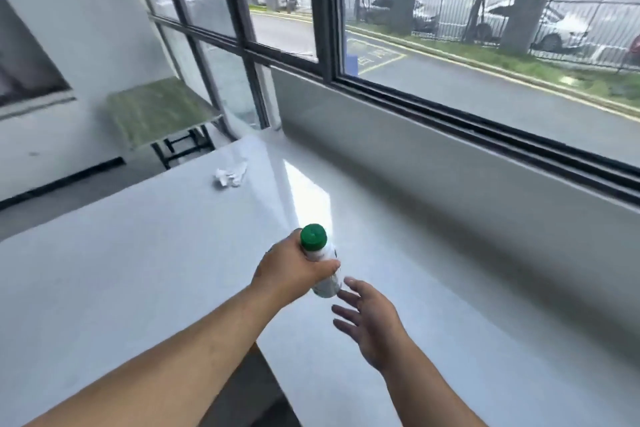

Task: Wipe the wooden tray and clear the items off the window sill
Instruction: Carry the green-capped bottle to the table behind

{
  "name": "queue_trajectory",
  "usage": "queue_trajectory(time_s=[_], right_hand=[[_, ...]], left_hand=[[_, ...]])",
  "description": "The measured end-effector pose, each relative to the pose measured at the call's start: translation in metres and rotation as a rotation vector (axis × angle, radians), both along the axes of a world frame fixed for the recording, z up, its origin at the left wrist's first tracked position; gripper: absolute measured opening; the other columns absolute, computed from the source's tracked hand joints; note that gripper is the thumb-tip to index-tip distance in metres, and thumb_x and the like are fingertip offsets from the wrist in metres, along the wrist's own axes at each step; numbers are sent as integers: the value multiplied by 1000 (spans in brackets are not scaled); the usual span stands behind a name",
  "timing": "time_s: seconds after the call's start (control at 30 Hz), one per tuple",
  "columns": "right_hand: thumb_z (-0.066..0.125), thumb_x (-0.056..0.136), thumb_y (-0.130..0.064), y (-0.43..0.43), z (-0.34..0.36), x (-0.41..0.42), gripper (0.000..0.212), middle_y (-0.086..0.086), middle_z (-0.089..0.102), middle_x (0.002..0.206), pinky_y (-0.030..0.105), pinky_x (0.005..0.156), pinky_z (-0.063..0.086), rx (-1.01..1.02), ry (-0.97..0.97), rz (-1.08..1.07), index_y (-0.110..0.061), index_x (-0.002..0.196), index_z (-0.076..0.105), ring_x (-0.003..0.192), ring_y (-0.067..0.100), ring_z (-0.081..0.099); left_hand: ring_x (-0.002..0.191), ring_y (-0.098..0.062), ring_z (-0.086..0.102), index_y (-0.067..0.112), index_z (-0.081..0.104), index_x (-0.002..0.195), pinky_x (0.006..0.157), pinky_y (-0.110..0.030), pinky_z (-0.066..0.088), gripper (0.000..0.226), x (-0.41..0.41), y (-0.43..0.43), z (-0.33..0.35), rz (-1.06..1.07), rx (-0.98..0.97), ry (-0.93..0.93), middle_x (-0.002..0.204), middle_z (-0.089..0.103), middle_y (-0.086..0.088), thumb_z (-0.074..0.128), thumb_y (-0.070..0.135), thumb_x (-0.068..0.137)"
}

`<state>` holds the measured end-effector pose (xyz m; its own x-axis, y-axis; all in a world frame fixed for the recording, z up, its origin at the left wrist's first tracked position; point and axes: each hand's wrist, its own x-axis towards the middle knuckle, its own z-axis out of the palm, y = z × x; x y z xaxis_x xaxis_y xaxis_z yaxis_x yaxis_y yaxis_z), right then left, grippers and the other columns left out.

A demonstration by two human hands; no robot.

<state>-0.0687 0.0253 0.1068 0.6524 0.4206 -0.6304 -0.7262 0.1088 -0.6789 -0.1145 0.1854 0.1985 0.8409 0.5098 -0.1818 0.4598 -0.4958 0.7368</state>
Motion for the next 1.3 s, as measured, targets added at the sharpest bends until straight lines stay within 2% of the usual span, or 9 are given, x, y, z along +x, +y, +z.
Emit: queue_trajectory(time_s=[0.1, 0.27, 0.4, 0.63, 0.83, 1.0, 1.1, 1.2, 1.3], right_hand=[[63, 98, -32, 86, 27, -71, 24, 7, 72, 122, 46, 87, 58, 0, -54, 189, -19, 117, 70, 111, 35, 69], [62, 98, -28, 221, 50, -218, 22, 13, 71, 120, 45, 83, 57, -31, -73, 431, -14, 112, 70, 115, 42, 68], [60, 99, -28, 300, 53, -332, 22, 15, 69, 121, 48, 88, 59, -5, -63, 591, -14, 113, 69, 109, 40, 70], [62, 96, -30, 389, 60, -452, 24, 13, 68, 121, 44, 78, 61, -22, -86, 810, -18, 116, 66, 106, 36, 72], [65, 92, -29, 451, 59, -498, 25, 14, 69, 119, 43, 76, 62, -35, -105, 887, -18, 114, 68, 103, 36, 73], [66, 92, -30, 507, 47, -500, 23, 13, 68, 120, 41, 72, 63, -32, -88, 884, -19, 112, 69, 103, 35, 74], [67, 91, -30, 546, 32, -488, 22, 13, 68, 121, 41, 73, 63, -29, -70, 871, -19, 110, 70, 103, 34, 74], [66, 91, -28, 587, 13, -470, 24, 14, 67, 122, 42, 76, 63, -62, -27, 835, -17, 112, 70, 103, 35, 74], [65, 91, -26, 626, -14, -450, 24, 15, 67, 121, 42, 77, 63, -120, 25, 797, -16, 112, 71, 103, 35, 74]], left_hand=[[94, -9, 71, 39, 65, 105, 88, -40, 60, 52, -96, 77, 27, 122, 18, -31, 98, 76, 17, 76, 61, 59], [87, -6, 64, 37, 48, 113, 65, -29, 46, 58, -272, 180, 44, 332, 114, -38, 98, 66, 18, 79, 59, 68], [88, -10, 67, 39, 48, 109, 67, -30, 49, 58, -397, 242, 41, 519, 112, -20, 99, 67, 19, 78, 61, 65], [83, 5, 61, 41, 48, 101, 61, -25, 46, 60, -540, 308, 35, 737, 85, -54, 94, 63, 24, 79, 66, 56], [85, -1, 65, 43, 49, 105, 62, -26, 46, 64, -595, 354, 31, 792, 71, -48, 119, 57, 12, 79, 67, 53], [89, -8, 69, 40, 51, 103, 78, -41, 64, 64, -600, 408, 18, 778, 60, -54, 99, 70, 18, 79, 66, 52], [87, -12, 70, 40, 54, 100, 76, -46, 66, 58, -588, 447, 5, 771, 26, -72, 97, 70, 17, 88, 59, 57], [74, -17, 67, 41, 54, 98, 70, -43, 62, 61, -568, 490, -15, 767, -25, -51, 93, 71, 17, 86, 65, 53], [83, 1, 67, 43, 53, 100, 74, -31, 54, 65, -543, 534, -39, 701, 6, 39, 94, 71, 25, 79, 75, 50]])
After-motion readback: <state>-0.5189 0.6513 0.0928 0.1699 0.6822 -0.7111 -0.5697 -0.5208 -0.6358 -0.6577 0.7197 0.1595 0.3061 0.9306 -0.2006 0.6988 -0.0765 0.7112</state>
